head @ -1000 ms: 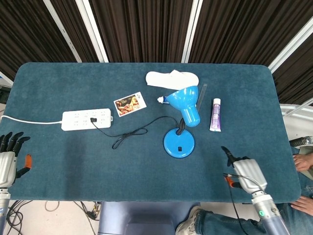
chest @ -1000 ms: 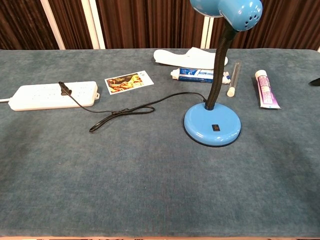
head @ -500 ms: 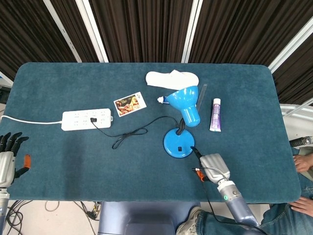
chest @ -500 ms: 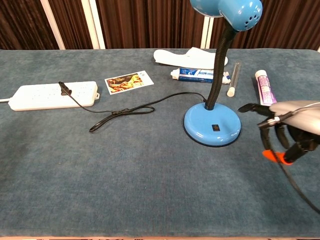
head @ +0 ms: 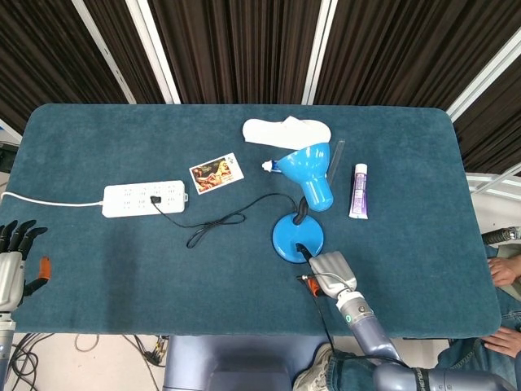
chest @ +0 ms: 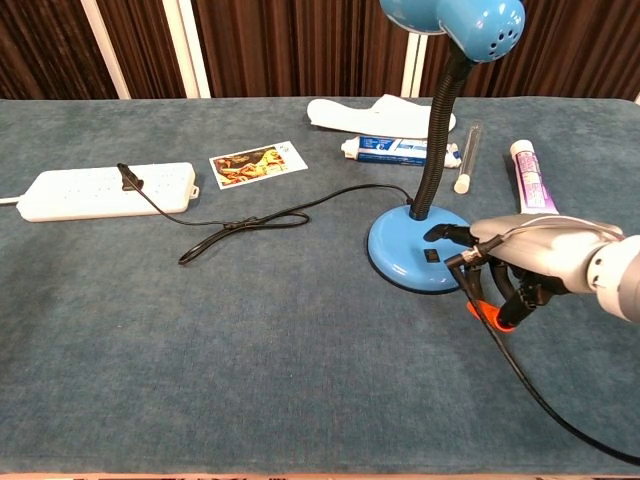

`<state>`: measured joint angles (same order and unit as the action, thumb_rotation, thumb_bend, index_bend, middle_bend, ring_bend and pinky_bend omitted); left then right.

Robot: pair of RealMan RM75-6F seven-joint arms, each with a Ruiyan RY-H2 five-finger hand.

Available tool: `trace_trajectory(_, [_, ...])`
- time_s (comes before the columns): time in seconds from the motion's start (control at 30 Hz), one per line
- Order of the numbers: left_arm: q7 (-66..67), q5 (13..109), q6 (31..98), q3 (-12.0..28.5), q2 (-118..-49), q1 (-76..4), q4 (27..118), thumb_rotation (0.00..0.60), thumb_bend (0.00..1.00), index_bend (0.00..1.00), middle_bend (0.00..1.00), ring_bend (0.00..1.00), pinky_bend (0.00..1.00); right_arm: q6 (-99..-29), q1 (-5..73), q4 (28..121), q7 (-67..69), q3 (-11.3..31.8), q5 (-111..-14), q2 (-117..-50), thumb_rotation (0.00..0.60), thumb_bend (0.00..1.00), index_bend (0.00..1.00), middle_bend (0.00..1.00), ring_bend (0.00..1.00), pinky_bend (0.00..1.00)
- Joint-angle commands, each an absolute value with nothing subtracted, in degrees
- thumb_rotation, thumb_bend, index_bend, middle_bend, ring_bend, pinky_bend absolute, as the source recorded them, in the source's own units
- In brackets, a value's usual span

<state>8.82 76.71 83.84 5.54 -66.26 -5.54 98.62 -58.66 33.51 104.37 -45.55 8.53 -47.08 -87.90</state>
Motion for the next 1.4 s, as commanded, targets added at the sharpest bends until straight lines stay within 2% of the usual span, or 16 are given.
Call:
trace_trajectory(0.03, [8.8,76.7,83.9,5.5,-66.2,-5.5,98.6,0.600,0.53,0.22,0.10,0.01,0.00,-59.0,34.1,104.0,-45.8,8.1,-46.1,-88.3,0.600,0.52,0.04,0.52,0.61,0.82])
trace_trajectory(0.8, [8.9,76.9,84.0,5.5,-66.3,-5.5,98.4,0.600,0.53,0.22,0.10,0.01,0.00,-60.7,36.0,104.4,-45.0,3.4,-43.6,-87.3,0.600,0.52,0.04,0.52,0.61,0.92])
trace_trajectory(1.1, [9.0,77.0,84.1,5.4,-66.4,-5.5,98.3,0.600,0.53,0.22,0.10,0.01,0.00,-61.0,36.7,104.3,-45.5,1.5,-42.8,-87.3,0.600,0.52,0.08,0.52,0.60,0.95])
trace_trajectory(1.23, [9.0,77.0,84.1,5.5,-66.4,-5.5,98.2,0.600,0.53,0.22,0.10,0.01,0.00,-61.2,37.2,104.2,-45.3,1.8,-42.3,-87.4,0.600,0.52,0.08,0.52,0.58,0.96])
trace_trajectory(1.4, [8.9,76.9,84.0,5.5,-66.3,-5.5,98.2,0.600,0.53,0.22,0.10,0.01,0.00,-64.0,36.7,105.5,-42.7,3.6,-44.5,-86.6,0.600,0.52,0.07,0.46,0.52,0.97])
